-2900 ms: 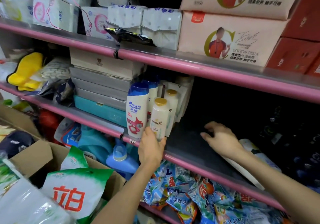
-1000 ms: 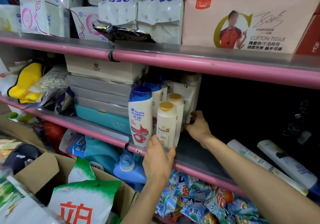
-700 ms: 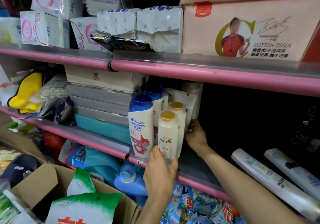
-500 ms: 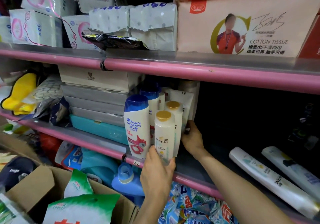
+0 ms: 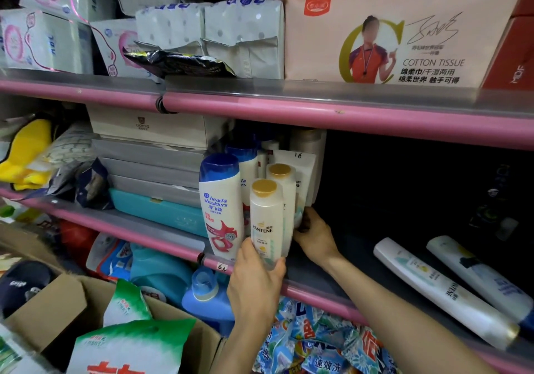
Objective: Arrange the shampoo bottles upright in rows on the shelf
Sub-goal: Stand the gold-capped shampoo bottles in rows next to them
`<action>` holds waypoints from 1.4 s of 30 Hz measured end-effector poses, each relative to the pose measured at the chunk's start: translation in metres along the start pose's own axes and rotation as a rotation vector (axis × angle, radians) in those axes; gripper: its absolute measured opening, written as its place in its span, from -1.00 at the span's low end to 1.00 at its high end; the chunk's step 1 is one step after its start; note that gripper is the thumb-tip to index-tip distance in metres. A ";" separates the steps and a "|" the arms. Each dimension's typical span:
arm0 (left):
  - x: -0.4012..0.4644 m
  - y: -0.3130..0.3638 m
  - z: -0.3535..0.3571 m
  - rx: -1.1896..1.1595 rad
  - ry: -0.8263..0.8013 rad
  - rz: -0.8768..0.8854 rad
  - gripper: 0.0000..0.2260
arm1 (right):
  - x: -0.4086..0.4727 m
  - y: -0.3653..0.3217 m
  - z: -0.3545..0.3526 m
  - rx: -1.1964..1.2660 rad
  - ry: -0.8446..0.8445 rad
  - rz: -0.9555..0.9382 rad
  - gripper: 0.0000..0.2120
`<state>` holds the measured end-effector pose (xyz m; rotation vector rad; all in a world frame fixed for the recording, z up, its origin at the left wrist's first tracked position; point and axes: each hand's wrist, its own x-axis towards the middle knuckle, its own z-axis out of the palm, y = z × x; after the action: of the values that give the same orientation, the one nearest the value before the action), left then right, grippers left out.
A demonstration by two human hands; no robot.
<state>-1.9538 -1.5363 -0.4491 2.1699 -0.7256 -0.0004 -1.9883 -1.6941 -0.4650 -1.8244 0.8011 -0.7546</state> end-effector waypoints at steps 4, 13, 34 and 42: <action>0.000 0.000 -0.001 0.007 -0.003 -0.001 -0.59 | -0.005 -0.007 -0.003 -0.053 0.044 0.075 -0.42; -0.001 0.003 -0.002 0.009 -0.005 0.002 -0.59 | -0.031 -0.016 -0.005 -0.084 -0.233 -0.043 -0.50; 0.000 0.002 0.000 0.019 0.005 0.005 -0.61 | -0.017 -0.021 -0.015 0.053 0.027 -0.004 -0.63; 0.000 0.002 -0.001 0.033 -0.007 -0.006 -0.59 | 0.006 -0.024 -0.012 -0.059 -0.087 -0.044 -0.60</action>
<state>-1.9543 -1.5369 -0.4469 2.2041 -0.7280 0.0001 -1.9896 -1.6973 -0.4381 -1.9197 0.7354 -0.6805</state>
